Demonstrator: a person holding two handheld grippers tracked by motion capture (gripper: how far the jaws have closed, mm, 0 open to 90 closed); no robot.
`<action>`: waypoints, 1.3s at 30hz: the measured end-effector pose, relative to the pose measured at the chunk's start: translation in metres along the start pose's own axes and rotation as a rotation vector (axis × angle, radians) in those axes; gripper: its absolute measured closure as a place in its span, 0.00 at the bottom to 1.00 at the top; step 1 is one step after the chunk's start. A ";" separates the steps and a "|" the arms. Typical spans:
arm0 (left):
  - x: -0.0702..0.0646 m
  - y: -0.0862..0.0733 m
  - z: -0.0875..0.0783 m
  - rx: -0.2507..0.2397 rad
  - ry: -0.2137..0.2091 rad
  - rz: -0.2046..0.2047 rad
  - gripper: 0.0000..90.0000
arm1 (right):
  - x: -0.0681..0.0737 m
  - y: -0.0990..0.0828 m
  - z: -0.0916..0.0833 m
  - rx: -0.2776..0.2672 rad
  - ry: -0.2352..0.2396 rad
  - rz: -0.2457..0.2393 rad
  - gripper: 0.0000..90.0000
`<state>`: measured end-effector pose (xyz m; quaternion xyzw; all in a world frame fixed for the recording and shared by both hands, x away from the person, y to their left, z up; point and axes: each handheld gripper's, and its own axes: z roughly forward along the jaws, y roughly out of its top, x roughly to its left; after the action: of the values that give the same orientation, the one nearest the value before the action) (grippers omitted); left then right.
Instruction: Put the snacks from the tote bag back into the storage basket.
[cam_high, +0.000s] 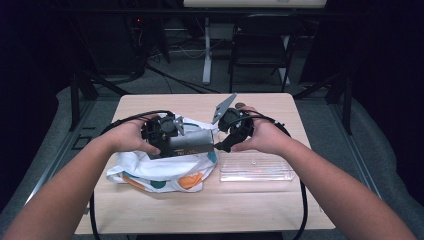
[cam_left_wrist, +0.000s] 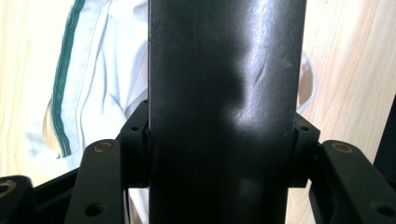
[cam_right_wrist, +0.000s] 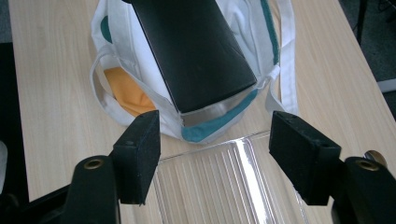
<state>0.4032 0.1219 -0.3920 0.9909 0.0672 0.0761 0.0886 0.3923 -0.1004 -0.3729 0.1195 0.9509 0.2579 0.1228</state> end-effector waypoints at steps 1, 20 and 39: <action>0.000 0.001 0.001 -0.004 0.004 0.005 0.48 | 0.001 0.001 0.001 0.002 0.002 -0.003 0.36; -0.003 0.023 0.003 -0.022 -0.002 0.065 0.48 | -0.003 0.015 0.016 0.103 0.022 -0.097 0.29; -0.007 0.031 0.001 -0.061 0.002 0.078 0.48 | 0.002 0.019 0.028 0.126 0.078 -0.139 0.29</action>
<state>0.4006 0.0910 -0.3887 0.9895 0.0260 0.0824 0.1158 0.4022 -0.0708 -0.3868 0.0508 0.9752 0.1928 0.0957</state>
